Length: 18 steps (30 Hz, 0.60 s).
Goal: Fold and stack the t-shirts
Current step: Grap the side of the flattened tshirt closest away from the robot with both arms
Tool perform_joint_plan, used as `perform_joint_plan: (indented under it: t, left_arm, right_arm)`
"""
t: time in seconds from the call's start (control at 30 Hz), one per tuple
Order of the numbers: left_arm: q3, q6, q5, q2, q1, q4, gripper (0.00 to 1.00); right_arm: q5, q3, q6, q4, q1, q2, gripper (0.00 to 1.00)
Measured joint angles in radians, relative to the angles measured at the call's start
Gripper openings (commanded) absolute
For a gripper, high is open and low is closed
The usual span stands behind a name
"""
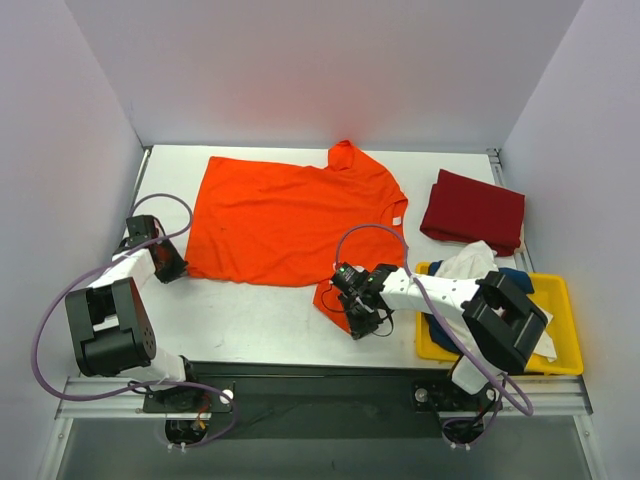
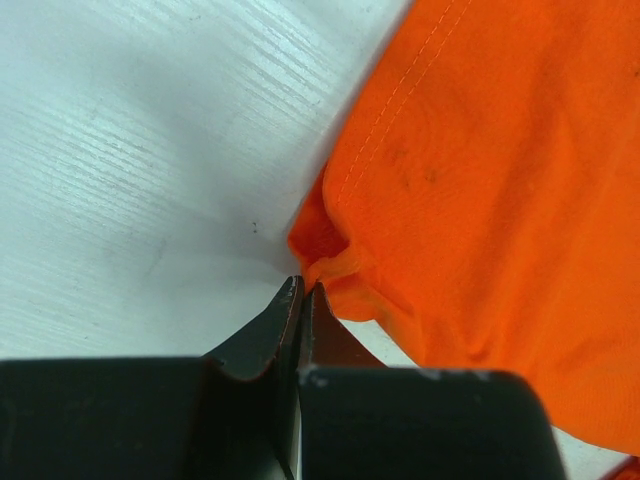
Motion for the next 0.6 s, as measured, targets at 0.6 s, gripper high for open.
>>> perform_joint_plan:
  t: [0.6]
  left_arm:
    - [-0.008, 0.047, -0.095, -0.069, 0.000, -0.072, 0.00]
  right_arm:
    - [-0.090, -0.010, 0.032, -0.101, 0.014, -0.133, 0.00]
